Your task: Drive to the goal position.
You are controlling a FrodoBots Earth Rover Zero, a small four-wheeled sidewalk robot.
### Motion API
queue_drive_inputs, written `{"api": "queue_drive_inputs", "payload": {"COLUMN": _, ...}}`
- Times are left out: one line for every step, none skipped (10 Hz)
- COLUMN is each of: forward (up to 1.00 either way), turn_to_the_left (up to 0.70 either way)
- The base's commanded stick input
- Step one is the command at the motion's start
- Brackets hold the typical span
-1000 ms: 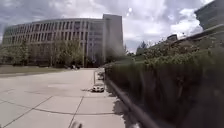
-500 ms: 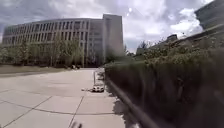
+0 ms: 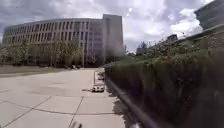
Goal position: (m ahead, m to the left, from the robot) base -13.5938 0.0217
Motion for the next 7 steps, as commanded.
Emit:
{"api": "queue_drive_inputs", "payload": {"forward": 0.06, "turn_to_the_left": 0.0}}
{"api": "queue_drive_inputs", "payload": {"forward": 0.06, "turn_to_the_left": 0.0}}
{"api": "queue_drive_inputs", "payload": {"forward": 0.06, "turn_to_the_left": 0.0}}
{"api": "queue_drive_inputs", "payload": {"forward": 0.06, "turn_to_the_left": 0.0}}
{"api": "queue_drive_inputs", "payload": {"forward": 0.06, "turn_to_the_left": 0.0}}
{"api": "queue_drive_inputs", "payload": {"forward": 0.05, "turn_to_the_left": 0.0}}
{"api": "queue_drive_inputs", "payload": {"forward": 0.05, "turn_to_the_left": 0.0}}
